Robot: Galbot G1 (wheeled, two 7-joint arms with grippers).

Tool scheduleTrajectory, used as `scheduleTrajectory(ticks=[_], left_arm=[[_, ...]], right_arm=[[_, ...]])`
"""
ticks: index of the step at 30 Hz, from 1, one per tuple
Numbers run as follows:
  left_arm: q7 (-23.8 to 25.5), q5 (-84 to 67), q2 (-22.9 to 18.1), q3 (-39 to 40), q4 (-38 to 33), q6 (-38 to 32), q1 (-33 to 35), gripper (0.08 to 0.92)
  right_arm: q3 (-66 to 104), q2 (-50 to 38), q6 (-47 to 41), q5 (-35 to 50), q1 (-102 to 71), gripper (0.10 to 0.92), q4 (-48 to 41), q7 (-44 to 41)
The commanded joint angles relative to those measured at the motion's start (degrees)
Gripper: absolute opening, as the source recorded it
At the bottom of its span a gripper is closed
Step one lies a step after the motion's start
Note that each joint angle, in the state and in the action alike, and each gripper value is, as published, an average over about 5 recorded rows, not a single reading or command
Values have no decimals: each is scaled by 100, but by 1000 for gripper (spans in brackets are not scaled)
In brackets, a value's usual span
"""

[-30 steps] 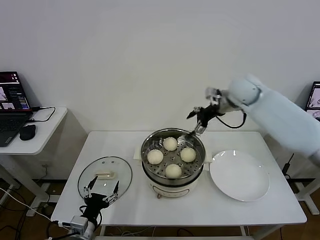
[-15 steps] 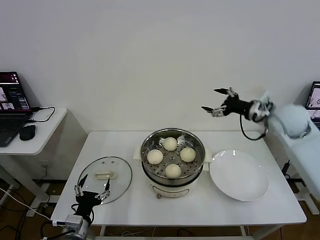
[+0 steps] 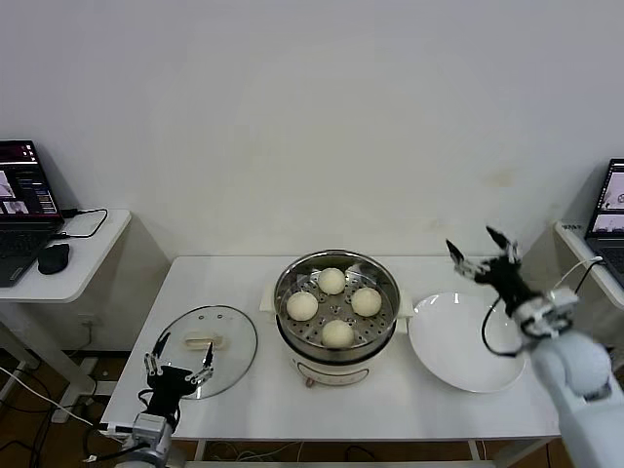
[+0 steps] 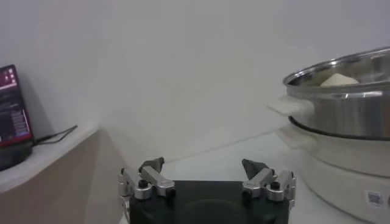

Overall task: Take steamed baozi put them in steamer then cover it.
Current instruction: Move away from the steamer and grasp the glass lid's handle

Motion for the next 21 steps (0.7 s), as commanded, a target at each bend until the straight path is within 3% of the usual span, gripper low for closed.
scheduleTrajectory(ticks=[1, 7, 12, 17, 21], left_arm=[[-274, 2364, 26, -40, 251, -635, -213, 823], [-701, 4020, 318, 51, 518, -794, -278, 823], [-1665, 5878, 821, 521, 838, -451, -195, 823], [-1552, 6763, 1233, 1291, 832, 790, -214, 823], [-1708, 6710, 1130, 1281, 1302, 432, -603, 823]], right_arm=[[705, 1076, 748, 709, -2232, 823, 248, 760], [789, 1026, 701, 628, -2313, 823, 268, 766], [938, 959, 615, 621, -2166, 823, 329, 806], [1044, 973, 568, 622, -2112, 823, 398, 832], [1116, 1002, 576, 601, -2180, 823, 468, 818]])
